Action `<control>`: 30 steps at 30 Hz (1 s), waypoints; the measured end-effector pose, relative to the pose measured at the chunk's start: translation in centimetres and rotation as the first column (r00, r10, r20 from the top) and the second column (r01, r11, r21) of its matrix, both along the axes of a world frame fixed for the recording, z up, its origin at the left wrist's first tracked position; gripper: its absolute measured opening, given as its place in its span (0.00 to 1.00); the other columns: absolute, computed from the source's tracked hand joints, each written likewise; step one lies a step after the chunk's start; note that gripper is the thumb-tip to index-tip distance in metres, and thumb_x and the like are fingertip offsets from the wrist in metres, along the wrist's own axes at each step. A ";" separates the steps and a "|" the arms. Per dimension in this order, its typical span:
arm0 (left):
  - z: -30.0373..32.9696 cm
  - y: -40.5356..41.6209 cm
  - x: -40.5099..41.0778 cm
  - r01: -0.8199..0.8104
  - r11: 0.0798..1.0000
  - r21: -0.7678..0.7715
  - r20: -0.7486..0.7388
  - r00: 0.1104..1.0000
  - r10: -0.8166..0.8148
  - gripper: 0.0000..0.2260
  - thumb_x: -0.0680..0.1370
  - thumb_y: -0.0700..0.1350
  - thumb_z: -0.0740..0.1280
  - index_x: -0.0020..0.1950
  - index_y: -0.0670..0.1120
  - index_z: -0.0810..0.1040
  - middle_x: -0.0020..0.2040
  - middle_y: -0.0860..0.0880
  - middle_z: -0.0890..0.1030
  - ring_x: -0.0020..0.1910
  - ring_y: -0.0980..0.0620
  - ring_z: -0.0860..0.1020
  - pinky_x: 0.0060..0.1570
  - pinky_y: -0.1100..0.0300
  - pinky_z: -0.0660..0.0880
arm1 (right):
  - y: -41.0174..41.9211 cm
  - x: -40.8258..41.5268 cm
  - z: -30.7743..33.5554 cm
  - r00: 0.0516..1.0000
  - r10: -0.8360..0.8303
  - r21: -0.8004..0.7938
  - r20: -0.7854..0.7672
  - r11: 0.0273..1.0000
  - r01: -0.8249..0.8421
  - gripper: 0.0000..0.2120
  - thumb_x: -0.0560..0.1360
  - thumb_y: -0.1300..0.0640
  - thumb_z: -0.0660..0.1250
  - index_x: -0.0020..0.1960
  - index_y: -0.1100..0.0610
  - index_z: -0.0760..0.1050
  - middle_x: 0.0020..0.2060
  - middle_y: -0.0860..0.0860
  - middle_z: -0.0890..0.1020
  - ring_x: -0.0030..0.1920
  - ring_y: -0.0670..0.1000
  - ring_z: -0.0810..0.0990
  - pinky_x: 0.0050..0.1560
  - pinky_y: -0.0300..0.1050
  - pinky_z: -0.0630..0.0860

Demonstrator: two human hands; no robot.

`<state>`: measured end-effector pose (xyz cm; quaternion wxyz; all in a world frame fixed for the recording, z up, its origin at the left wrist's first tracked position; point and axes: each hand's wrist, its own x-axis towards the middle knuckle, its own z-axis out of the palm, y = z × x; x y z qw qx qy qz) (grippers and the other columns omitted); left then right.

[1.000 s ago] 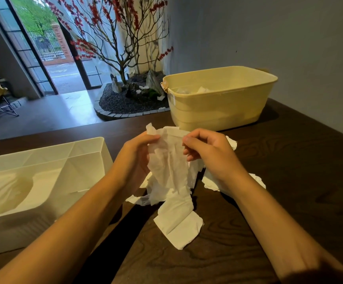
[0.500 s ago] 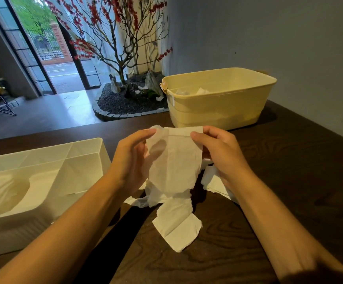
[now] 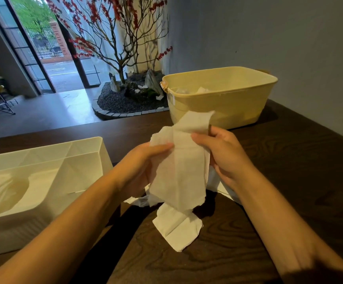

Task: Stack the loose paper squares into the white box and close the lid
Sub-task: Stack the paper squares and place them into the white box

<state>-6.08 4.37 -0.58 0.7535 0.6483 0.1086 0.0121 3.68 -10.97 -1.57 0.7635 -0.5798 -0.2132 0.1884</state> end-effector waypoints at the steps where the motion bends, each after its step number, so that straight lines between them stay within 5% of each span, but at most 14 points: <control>1: -0.1 0.3 0.2 -0.056 0.998 -0.016 -0.005 0.998 0.056 0.18 0.74 0.48 0.67 0.63 0.44 0.80 0.56 0.45 0.85 0.56 0.46 0.82 0.62 0.48 0.77 | -0.1 0.2 0.0 0.999 -0.039 0.006 -0.018 0.999 0.039 0.10 0.78 0.65 0.67 0.48 0.52 0.83 0.47 0.52 0.87 0.50 0.51 0.85 0.55 0.49 0.80; 6: -0.5 0.7 0.6 -0.130 0.989 -0.072 0.001 0.992 0.130 0.12 0.82 0.49 0.61 0.56 0.49 0.84 0.53 0.48 0.86 0.52 0.50 0.83 0.58 0.52 0.77 | -0.3 0.6 0.5 0.994 -0.023 0.082 -0.104 0.996 0.032 0.13 0.78 0.67 0.63 0.53 0.53 0.82 0.51 0.53 0.86 0.55 0.55 0.84 0.57 0.52 0.79; 14: -1.1 -0.2 1.2 -0.276 0.914 0.298 -0.058 0.950 0.306 0.16 0.82 0.58 0.62 0.55 0.51 0.85 0.51 0.51 0.87 0.55 0.48 0.83 0.59 0.47 0.77 | -0.5 0.4 0.4 0.995 0.033 0.059 -0.096 0.998 -0.027 0.13 0.77 0.68 0.65 0.53 0.52 0.81 0.48 0.51 0.87 0.53 0.54 0.84 0.56 0.52 0.79; 17: -1.0 -1.0 1.5 -0.259 0.881 0.396 -0.021 0.957 0.291 0.23 0.83 0.59 0.61 0.53 0.40 0.83 0.48 0.43 0.85 0.49 0.43 0.82 0.52 0.49 0.78 | -0.5 0.5 -0.1 0.994 0.029 -0.016 -0.109 0.999 -0.031 0.10 0.75 0.65 0.69 0.55 0.56 0.81 0.49 0.53 0.87 0.52 0.52 0.85 0.52 0.48 0.81; 20: -0.2 -0.7 1.4 -0.227 0.908 0.353 0.049 0.973 0.224 0.23 0.79 0.61 0.65 0.52 0.40 0.81 0.49 0.37 0.83 0.46 0.35 0.79 0.50 0.49 0.73 | -0.2 0.9 -0.8 0.990 -0.038 -0.103 -0.134 0.994 0.024 0.15 0.74 0.65 0.72 0.60 0.60 0.79 0.52 0.55 0.86 0.52 0.53 0.85 0.52 0.48 0.82; 23: 0.4 0.2 1.4 -0.109 0.932 0.345 0.046 0.994 0.100 0.11 0.76 0.47 0.73 0.55 0.43 0.83 0.49 0.46 0.86 0.47 0.46 0.82 0.49 0.55 0.76 | 0.0 1.2 -0.9 0.969 -0.052 -0.054 -0.242 0.998 0.040 0.15 0.75 0.66 0.70 0.62 0.62 0.79 0.53 0.58 0.85 0.53 0.56 0.85 0.54 0.52 0.82; 26: 0.4 0.5 1.2 0.013 0.974 0.227 -0.020 1.000 -0.009 0.09 0.78 0.38 0.68 0.57 0.46 0.83 0.52 0.48 0.86 0.50 0.47 0.84 0.52 0.53 0.78 | -0.4 1.0 -0.2 0.914 0.139 0.168 -0.380 0.982 -0.080 0.15 0.76 0.65 0.64 0.62 0.62 0.78 0.57 0.61 0.83 0.58 0.58 0.83 0.62 0.56 0.77; 28: 0.3 0.5 1.2 -0.096 0.980 0.176 0.020 0.995 0.094 0.09 0.79 0.38 0.68 0.57 0.47 0.80 0.50 0.48 0.85 0.49 0.48 0.82 0.48 0.54 0.77 | -0.7 1.0 -0.1 0.892 0.216 0.260 -0.396 0.959 -0.117 0.15 0.76 0.64 0.63 0.62 0.62 0.78 0.58 0.61 0.83 0.59 0.59 0.82 0.64 0.57 0.75; 29: 0.1 0.6 1.4 -0.221 0.934 0.279 0.080 0.975 0.207 0.10 0.78 0.38 0.69 0.58 0.48 0.78 0.50 0.50 0.84 0.50 0.49 0.81 0.47 0.55 0.77 | -0.8 1.1 -0.1 0.902 0.197 0.251 -0.384 0.962 -0.103 0.13 0.76 0.64 0.63 0.59 0.61 0.80 0.56 0.59 0.84 0.56 0.58 0.83 0.63 0.57 0.76; 30: -0.2 0.6 1.3 -0.381 0.797 0.468 0.208 0.924 0.320 0.12 0.78 0.38 0.70 0.58 0.50 0.76 0.50 0.52 0.82 0.51 0.51 0.81 0.49 0.56 0.77 | -0.7 1.1 -0.1 0.915 0.154 0.222 -0.372 0.972 -0.074 0.10 0.77 0.65 0.64 0.54 0.59 0.82 0.52 0.58 0.85 0.52 0.56 0.84 0.60 0.56 0.76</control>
